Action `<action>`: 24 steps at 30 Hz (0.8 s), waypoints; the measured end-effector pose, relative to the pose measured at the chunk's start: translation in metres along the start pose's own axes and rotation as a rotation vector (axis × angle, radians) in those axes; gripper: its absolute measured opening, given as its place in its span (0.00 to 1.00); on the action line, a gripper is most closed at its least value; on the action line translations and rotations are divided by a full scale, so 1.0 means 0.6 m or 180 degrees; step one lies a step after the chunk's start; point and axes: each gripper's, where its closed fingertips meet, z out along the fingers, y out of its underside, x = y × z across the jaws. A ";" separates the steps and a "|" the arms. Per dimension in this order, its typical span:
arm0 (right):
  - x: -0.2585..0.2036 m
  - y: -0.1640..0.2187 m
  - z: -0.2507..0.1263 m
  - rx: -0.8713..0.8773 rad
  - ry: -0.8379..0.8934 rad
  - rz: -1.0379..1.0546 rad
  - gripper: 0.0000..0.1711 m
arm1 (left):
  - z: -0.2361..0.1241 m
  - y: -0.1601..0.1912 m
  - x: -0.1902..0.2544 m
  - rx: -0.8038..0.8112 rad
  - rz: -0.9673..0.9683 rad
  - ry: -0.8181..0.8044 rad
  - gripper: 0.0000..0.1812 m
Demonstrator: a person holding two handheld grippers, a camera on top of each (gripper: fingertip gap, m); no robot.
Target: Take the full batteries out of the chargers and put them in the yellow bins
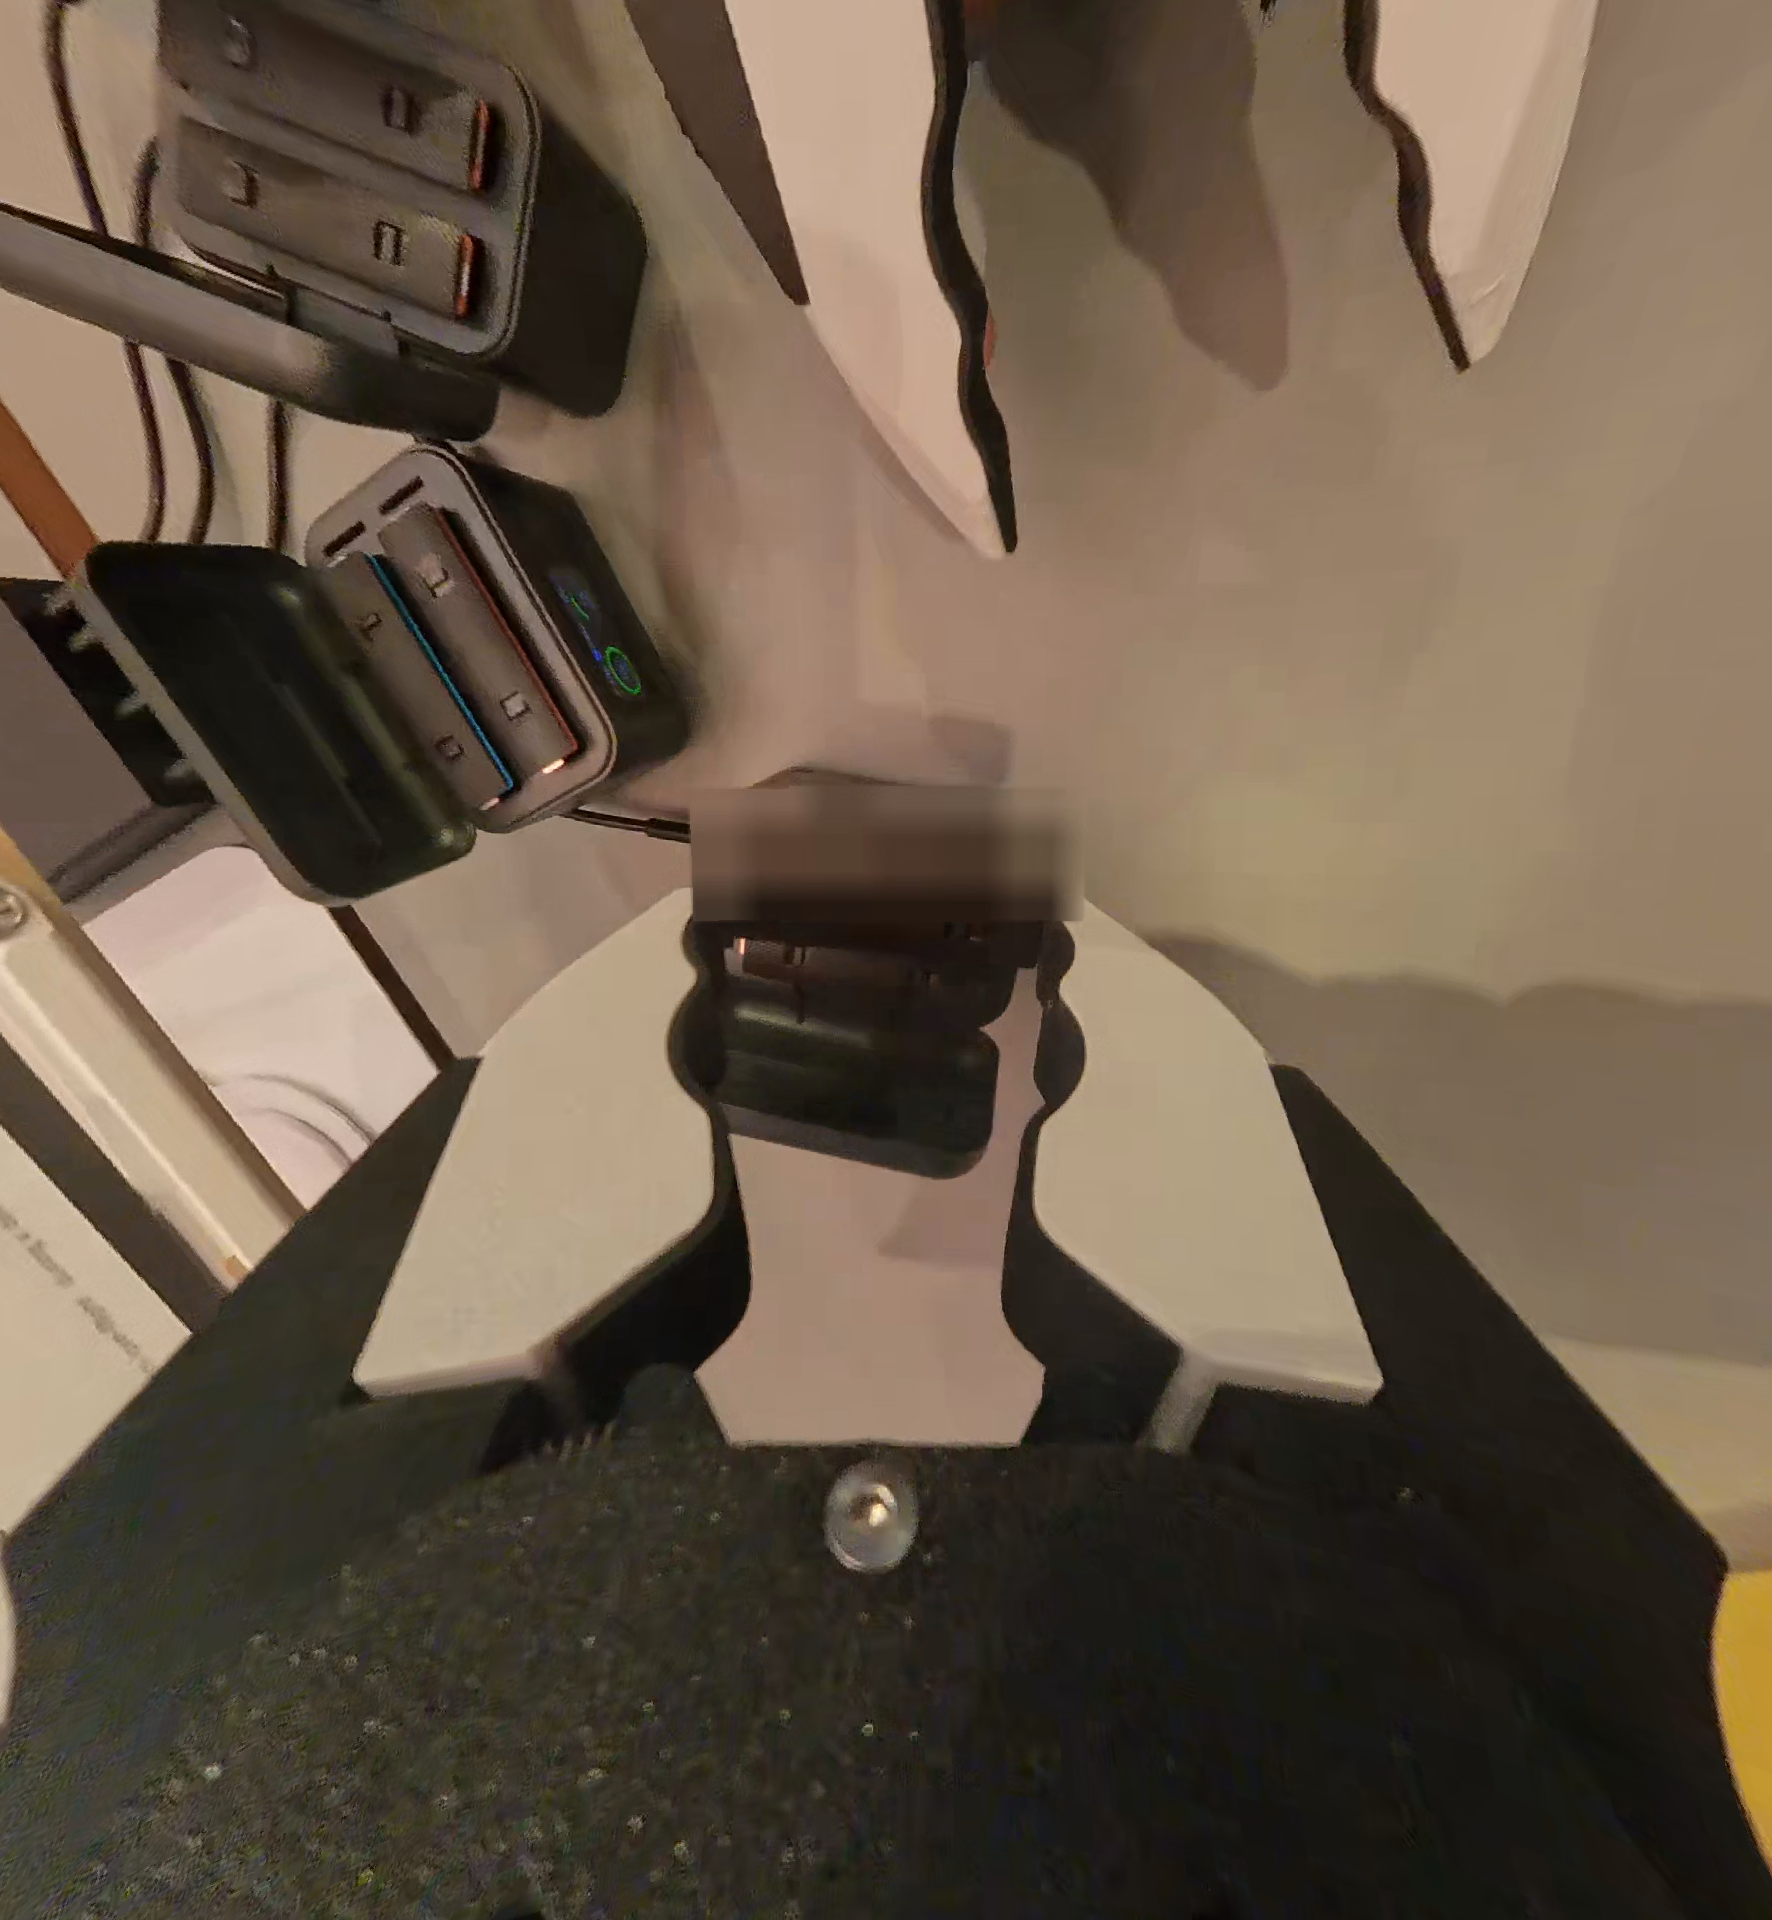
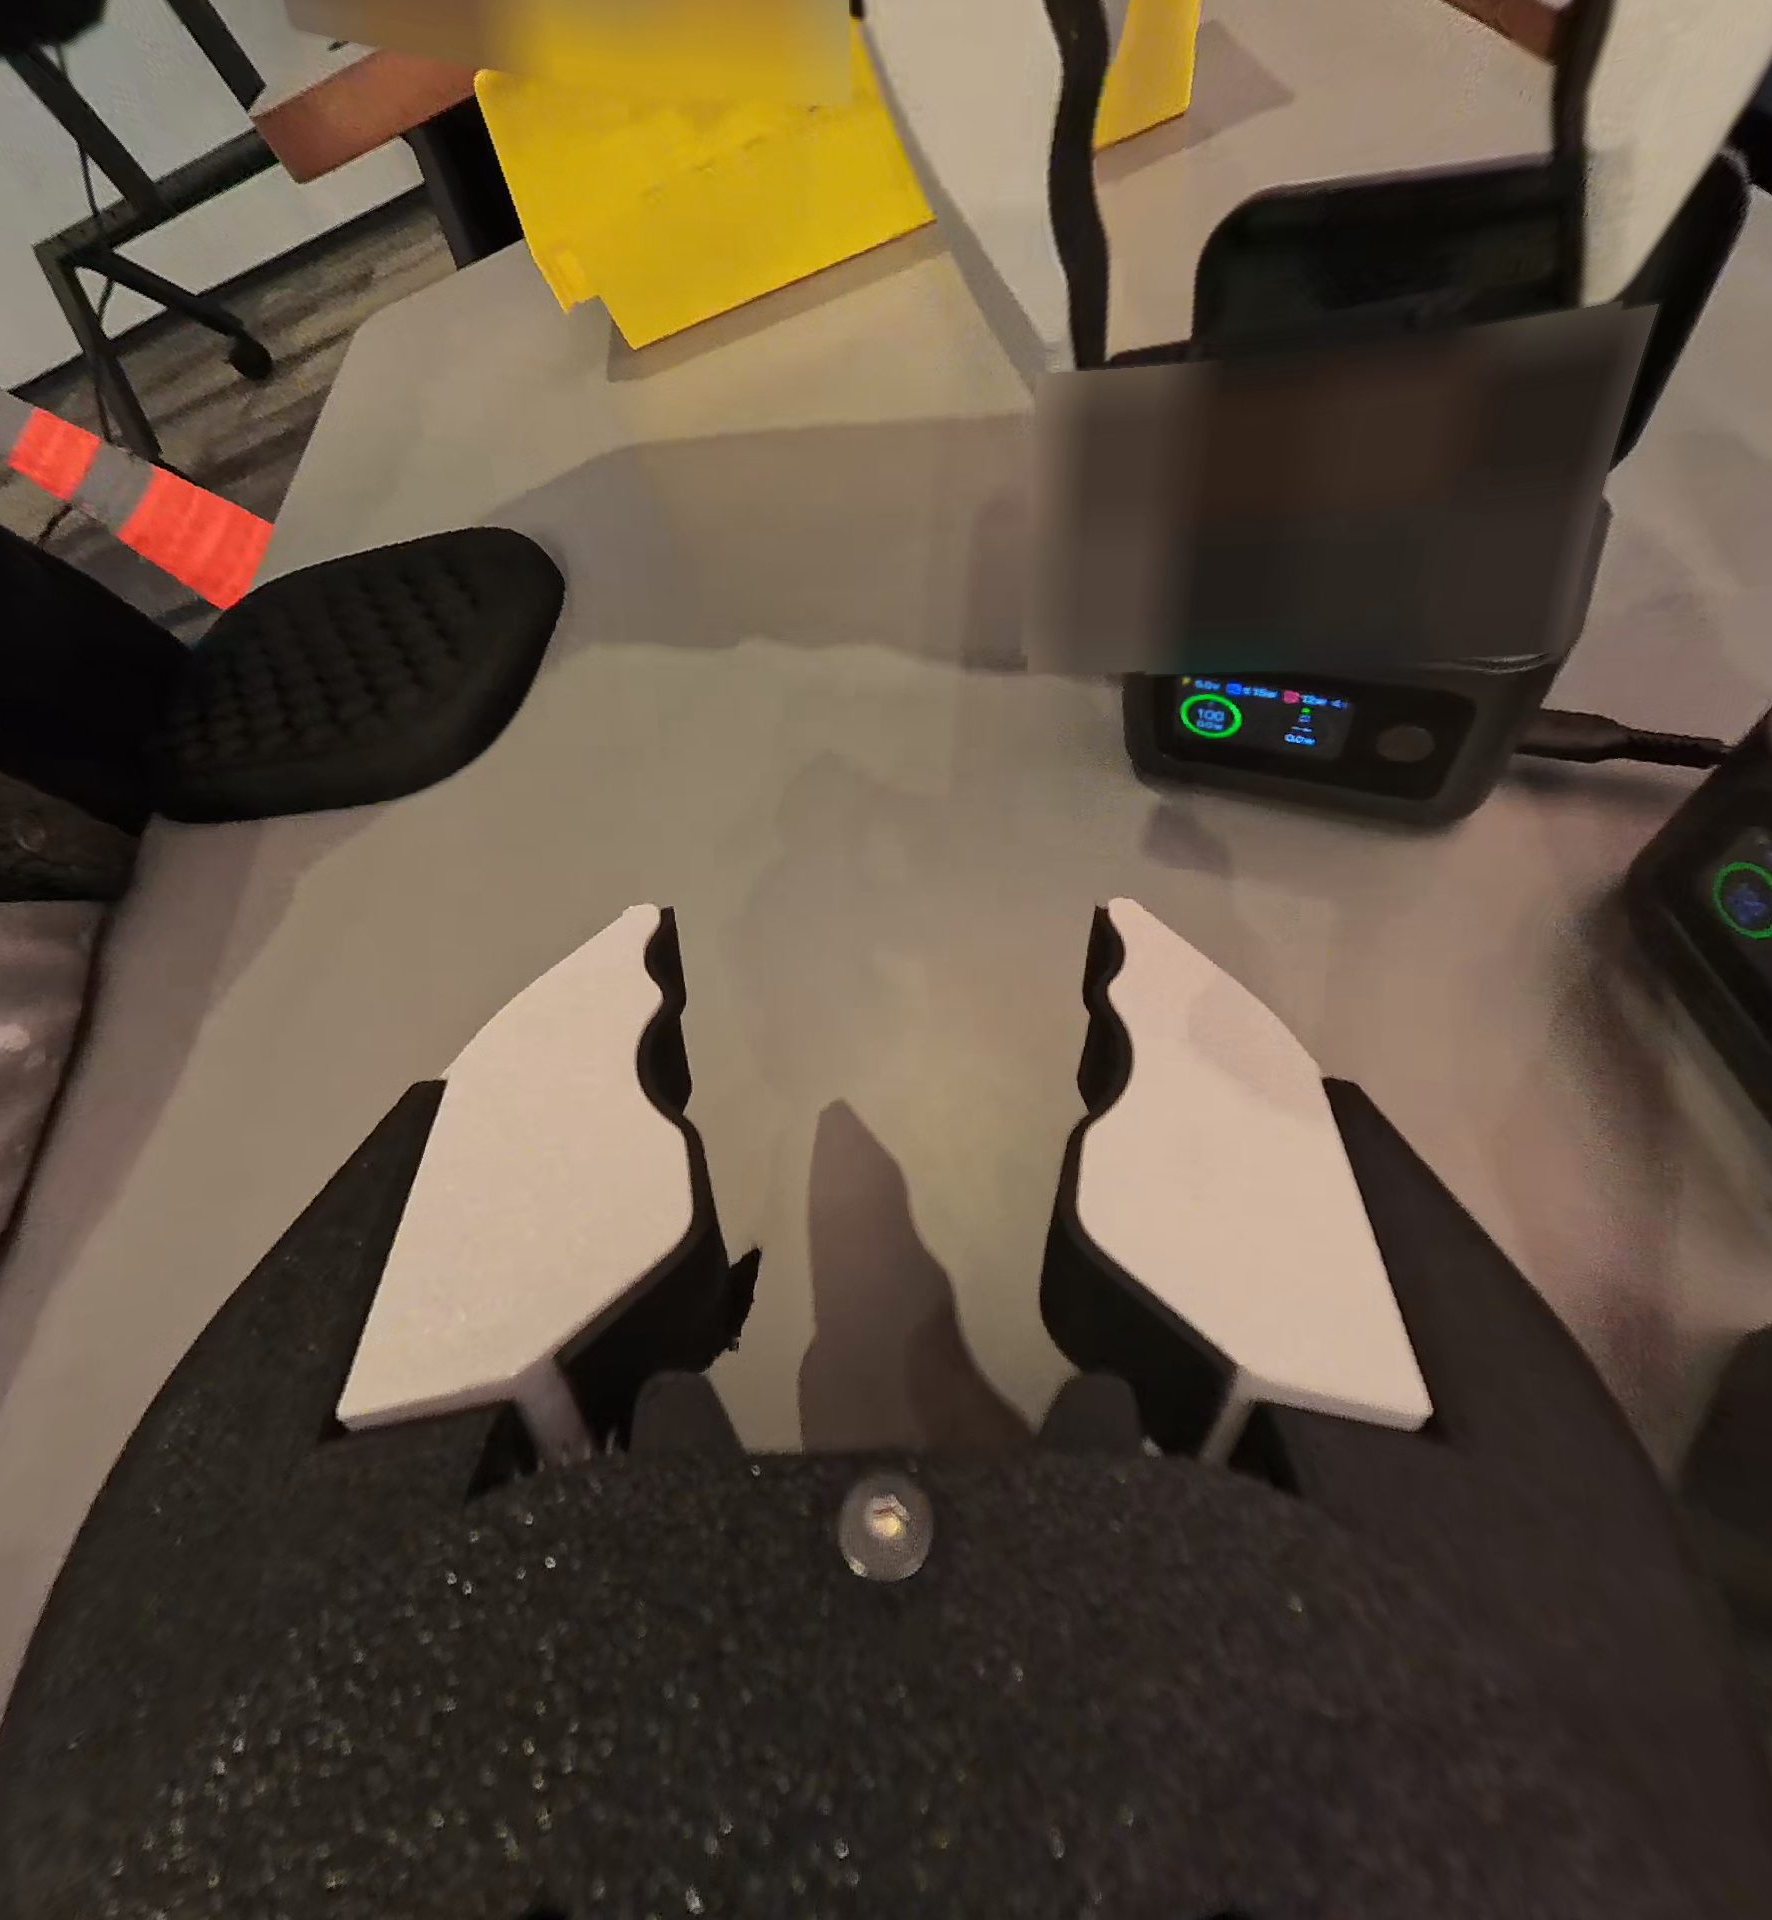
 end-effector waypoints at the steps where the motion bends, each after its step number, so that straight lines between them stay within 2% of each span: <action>1: 0.001 0.001 -0.001 -0.0003 0.0000 -0.0001 0.43 | 0.003 0.001 -0.002 -0.0070 0.0031 0.0049 0.32; 13: 0.006 -0.001 -0.010 0.0024 0.0013 -0.0009 0.43 | 0.006 0.015 -0.004 -0.0603 0.0219 0.0273 0.32; 24: 0.004 0.002 -0.008 0.0000 0.0007 -0.0020 0.43 | 0.013 0.006 -0.006 -0.0615 0.0252 0.0304 0.32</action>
